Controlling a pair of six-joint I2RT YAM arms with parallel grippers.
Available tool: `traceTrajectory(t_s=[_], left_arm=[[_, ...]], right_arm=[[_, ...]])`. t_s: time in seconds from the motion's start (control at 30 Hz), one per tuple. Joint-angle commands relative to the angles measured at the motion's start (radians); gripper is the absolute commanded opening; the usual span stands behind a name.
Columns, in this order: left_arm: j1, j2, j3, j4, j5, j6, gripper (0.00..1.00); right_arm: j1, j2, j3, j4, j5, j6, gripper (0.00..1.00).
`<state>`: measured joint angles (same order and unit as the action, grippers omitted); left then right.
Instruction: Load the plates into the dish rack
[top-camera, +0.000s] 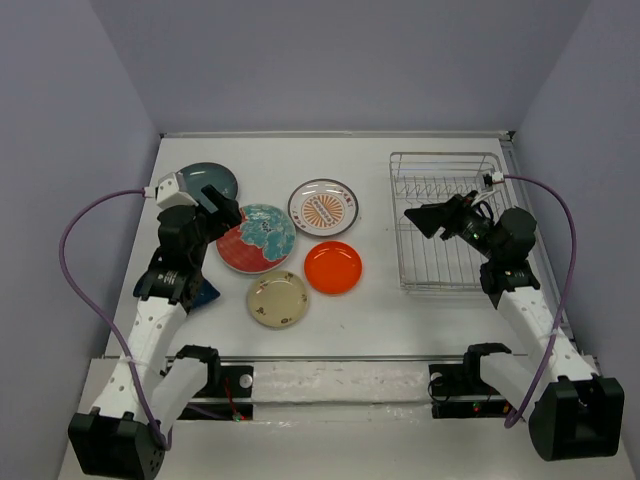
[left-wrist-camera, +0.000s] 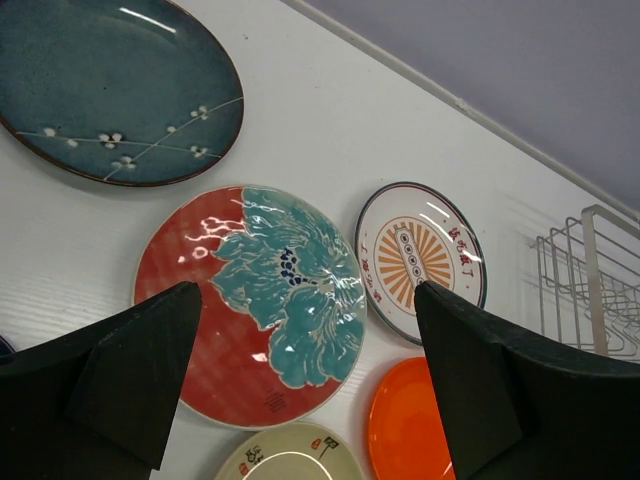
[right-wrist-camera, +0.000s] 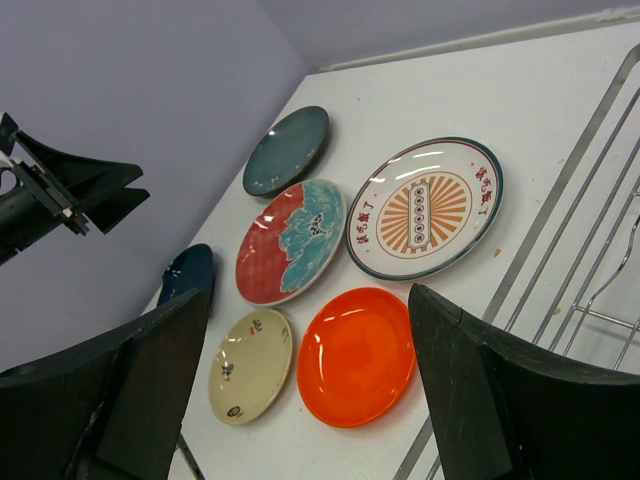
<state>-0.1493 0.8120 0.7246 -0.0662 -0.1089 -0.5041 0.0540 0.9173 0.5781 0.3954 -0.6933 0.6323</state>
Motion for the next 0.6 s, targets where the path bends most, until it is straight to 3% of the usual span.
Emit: traceTrajectory(t_s=[0.0,0.23,0.4,0.57], left_arm=[[0.011,0.033,0.01,0.034,-0.041,0.01,0.99],[0.082,0.159,0.029,0.135,0.014,-0.013,0.99],[0.267,0.278,0.021,0.215,0.104,-0.112,0.99],[0.369,0.444,0.044,0.266,0.148,-0.139,0.99]], right_arm=[[0.007,0.005,-0.003,0.042,-0.018,-0.008,0.86],[0.007,0.02,-0.007,0.054,-0.015,0.0,0.84],[0.007,0.043,-0.014,0.071,-0.017,0.007,0.83],[0.007,0.038,-0.015,0.072,-0.018,0.009,0.81]])
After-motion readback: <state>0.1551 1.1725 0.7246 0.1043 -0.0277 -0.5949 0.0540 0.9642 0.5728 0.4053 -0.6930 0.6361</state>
